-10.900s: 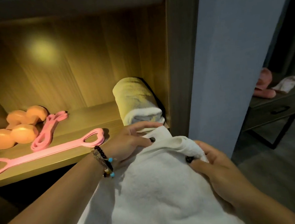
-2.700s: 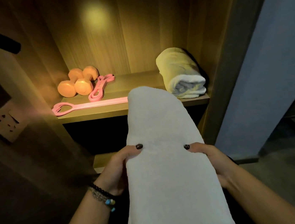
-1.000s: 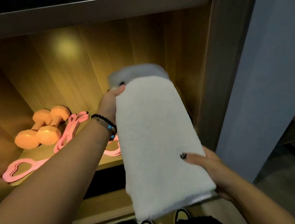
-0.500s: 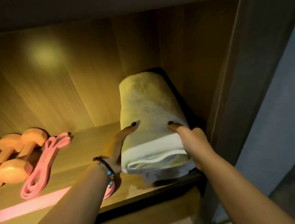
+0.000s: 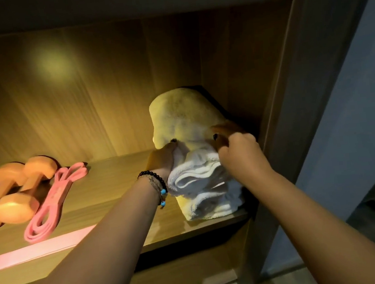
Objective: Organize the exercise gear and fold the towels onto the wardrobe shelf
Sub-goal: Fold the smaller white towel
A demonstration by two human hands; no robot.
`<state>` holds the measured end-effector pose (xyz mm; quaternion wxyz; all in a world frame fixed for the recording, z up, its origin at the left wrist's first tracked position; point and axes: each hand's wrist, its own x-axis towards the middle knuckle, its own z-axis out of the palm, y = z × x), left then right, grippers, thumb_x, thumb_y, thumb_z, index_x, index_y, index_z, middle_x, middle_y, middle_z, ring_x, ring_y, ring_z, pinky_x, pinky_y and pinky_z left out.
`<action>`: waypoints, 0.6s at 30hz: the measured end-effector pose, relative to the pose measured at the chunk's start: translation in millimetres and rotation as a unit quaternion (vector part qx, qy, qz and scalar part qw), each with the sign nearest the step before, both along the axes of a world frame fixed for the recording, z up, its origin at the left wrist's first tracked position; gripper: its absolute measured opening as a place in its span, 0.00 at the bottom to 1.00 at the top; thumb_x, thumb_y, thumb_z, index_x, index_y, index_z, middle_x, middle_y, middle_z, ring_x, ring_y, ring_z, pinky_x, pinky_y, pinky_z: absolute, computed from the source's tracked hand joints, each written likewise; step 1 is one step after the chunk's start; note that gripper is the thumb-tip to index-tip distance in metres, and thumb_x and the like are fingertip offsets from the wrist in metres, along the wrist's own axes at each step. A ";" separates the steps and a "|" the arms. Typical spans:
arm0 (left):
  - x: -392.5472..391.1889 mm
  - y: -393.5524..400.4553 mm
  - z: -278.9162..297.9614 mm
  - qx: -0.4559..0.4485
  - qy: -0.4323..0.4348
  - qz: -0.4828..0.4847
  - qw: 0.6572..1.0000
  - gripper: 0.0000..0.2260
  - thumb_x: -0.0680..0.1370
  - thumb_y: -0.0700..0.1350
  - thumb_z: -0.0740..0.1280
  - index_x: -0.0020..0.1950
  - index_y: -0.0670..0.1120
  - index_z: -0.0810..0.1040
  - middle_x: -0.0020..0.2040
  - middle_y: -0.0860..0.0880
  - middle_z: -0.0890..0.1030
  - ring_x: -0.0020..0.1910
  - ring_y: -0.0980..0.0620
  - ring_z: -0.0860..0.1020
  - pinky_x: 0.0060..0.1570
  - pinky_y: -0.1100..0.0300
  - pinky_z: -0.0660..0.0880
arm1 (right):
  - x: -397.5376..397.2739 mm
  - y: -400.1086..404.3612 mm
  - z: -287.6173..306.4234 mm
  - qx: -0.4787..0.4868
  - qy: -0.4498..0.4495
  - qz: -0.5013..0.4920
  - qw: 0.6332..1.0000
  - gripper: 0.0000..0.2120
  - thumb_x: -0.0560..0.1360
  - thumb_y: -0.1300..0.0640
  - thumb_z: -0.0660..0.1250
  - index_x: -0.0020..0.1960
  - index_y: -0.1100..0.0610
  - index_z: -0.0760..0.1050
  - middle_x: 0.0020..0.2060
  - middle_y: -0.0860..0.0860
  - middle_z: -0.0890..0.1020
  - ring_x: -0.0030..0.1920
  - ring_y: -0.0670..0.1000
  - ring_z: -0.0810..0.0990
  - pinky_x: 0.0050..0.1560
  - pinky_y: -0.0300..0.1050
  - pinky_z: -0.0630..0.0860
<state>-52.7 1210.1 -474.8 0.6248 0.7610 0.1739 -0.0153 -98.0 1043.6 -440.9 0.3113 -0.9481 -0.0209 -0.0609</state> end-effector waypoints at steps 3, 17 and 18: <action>4.1 -1.8 -6.3 0.034 -0.004 -0.003 0.999 0.17 0.81 0.50 0.61 0.55 0.37 0.77 0.49 0.39 0.78 0.39 0.45 0.75 0.37 0.55 0.68 | -5.6 2.4 -4.6 -0.082 -0.044 0.010 0.996 0.15 0.78 0.60 0.57 0.33 0.57 0.63 0.34 0.50 0.67 0.42 0.57 0.72 0.43 0.50 0.67; 2.9 4.2 -30.5 0.112 -0.048 0.009 0.993 0.27 0.77 0.50 0.67 0.70 0.42 0.60 0.64 0.42 0.73 0.56 0.46 0.76 0.46 0.55 0.75 | 97.5 16.7 -55.6 -0.156 -0.037 0.094 0.983 0.22 0.80 0.53 0.50 0.73 0.52 0.62 0.72 0.54 0.65 0.71 0.58 0.63 0.70 0.51 0.62; 11.0 6.6 -21.8 0.192 -0.093 -0.002 0.977 0.29 0.79 0.46 0.65 0.75 0.43 0.54 0.71 0.41 0.65 0.64 0.44 0.71 0.57 0.52 0.75 | 101.0 17.1 -57.4 -0.165 -0.036 0.095 0.981 0.22 0.80 0.52 0.50 0.74 0.51 0.61 0.72 0.54 0.64 0.71 0.58 0.63 0.71 0.52 0.62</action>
